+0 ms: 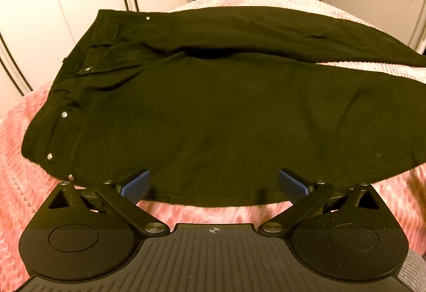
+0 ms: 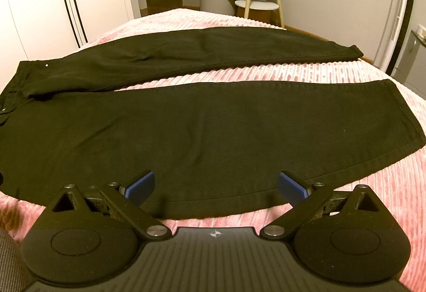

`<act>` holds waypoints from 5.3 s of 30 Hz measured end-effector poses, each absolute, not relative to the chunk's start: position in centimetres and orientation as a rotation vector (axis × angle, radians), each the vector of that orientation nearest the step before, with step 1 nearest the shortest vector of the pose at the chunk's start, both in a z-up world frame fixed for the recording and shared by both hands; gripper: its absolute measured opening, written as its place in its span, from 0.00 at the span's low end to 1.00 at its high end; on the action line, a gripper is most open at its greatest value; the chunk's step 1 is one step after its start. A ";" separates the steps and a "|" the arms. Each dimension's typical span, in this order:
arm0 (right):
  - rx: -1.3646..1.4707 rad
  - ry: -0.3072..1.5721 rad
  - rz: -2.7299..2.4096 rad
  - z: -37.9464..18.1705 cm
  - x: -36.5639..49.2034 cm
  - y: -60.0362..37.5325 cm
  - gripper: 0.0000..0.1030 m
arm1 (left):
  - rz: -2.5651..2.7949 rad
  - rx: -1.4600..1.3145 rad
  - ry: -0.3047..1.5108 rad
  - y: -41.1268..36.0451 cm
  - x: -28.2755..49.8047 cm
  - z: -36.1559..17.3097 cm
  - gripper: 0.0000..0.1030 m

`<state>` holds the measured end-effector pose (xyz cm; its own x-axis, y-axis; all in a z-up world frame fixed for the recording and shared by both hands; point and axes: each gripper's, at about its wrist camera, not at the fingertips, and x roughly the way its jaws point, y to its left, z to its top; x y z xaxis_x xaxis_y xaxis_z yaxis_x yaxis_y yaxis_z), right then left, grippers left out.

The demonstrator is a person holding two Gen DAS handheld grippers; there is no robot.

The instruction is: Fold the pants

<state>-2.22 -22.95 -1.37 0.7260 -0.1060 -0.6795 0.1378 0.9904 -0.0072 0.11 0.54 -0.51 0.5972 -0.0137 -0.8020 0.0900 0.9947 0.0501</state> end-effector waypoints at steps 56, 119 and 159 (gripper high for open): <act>0.043 0.754 -0.138 -1.4 -2.1 -22.8 0.96 | -0.075 0.039 0.968 1.6 0.8 -0.7 1.00; 0.526 0.849 -0.639 0.7 40.5 -39.6 0.52 | 0.373 -0.067 0.596 -1.7 16.5 -7.2 1.00; 1.013 0.314 -0.351 -7.6 11.3 -43.5 0.15 | 0.124 -0.644 0.619 1.4 20.1 -1.5 1.00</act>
<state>11.33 -43.51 -7.65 0.9000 -0.1391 -0.4131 0.4259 0.4823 0.7655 20.05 1.44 -1.46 0.8140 -0.0782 -0.5756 -0.2941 0.7991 -0.5244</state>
